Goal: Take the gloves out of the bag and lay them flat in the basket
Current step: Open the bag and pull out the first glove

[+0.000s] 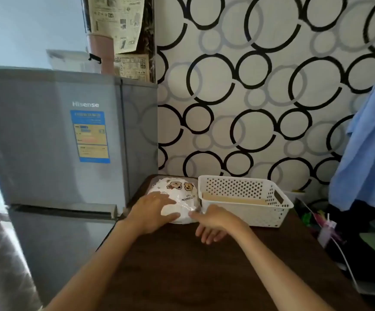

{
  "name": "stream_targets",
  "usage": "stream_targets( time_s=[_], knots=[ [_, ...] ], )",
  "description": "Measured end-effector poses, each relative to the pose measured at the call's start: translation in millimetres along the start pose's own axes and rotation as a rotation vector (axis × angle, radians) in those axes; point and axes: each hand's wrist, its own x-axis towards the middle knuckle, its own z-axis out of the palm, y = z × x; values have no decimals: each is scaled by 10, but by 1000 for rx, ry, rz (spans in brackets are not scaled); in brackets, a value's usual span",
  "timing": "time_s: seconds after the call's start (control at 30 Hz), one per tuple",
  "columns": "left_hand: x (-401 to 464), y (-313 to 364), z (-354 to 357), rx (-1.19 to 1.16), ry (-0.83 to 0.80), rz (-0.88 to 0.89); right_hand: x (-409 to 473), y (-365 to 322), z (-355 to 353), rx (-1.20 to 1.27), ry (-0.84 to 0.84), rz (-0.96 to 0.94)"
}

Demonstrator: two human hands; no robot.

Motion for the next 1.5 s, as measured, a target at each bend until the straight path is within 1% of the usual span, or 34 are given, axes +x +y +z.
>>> stream_targets(
  time_s=[0.03, 0.07, 0.13, 0.17, 0.23, 0.3, 0.37, 0.43, 0.53, 0.7, 0.77, 0.87, 0.93, 1.0, 1.07, 1.17, 1.3, 1.37, 1.43, 1.5],
  knots=[
    [-27, 17, 63, 15, -68, -2, 10, 10, 58, 28, -43, 35],
    [-35, 26, 116, 29, -90, 8, 28, 11, 103, 71, -49, 46],
    [-81, 38, 236, 61, -62, -1, 125, 71, 250, 172, 8, -27],
    [-78, 49, 256, 80, -16, 3, 189, 80, 323, 255, 58, -61],
    [-72, 83, 255, 82, 53, -4, 294, 74, 447, 431, 178, -58],
    [-59, 131, 247, 29, 80, -88, 437, 84, 556, 561, 311, -49],
    [-36, 164, 261, -6, 97, -159, 522, 55, 619, 717, 351, -46],
    [-28, 213, 283, 10, 107, -186, 550, 1, 637, 843, 358, -42],
    [-63, 313, 334, 61, 127, -219, 616, -18, 650, 878, 363, -62],
    [-33, 287, 421, 5, 94, -277, 688, -15, 652, 870, 264, -162],
    [14, 279, 411, 23, 119, -285, 731, -34, 658, 852, 225, -205],
    [100, 261, 395, 27, 192, -295, 844, -16, 640, 867, 243, -207],
    [156, 221, 432, 31, 241, -286, 886, 53, 623, 904, 245, -189],
    [247, 173, 504, 64, 259, -281, 935, 147, 625, 891, 229, -196],
    [315, 156, 546, 128, 234, -238, 938, 218, 621, 860, 224, -229],
    [369, 158, 586, 177, 210, -162, 958, 278, 629, 889, 206, -272],
    [291, 125, 627, 101, 284, -148, 955, 292, 637, 963, 188, -260],
    [242, 156, 640, 47, 327, -124, 931, 293, 658, 980, 211, -259],
    [230, 178, 674, -11, 372, -104, 911, 279, 682, 959, 236, -281],
    [236, 161, 743, -10, 383, -85, 920, 266, 707, 914, 240, -286]
  ],
)
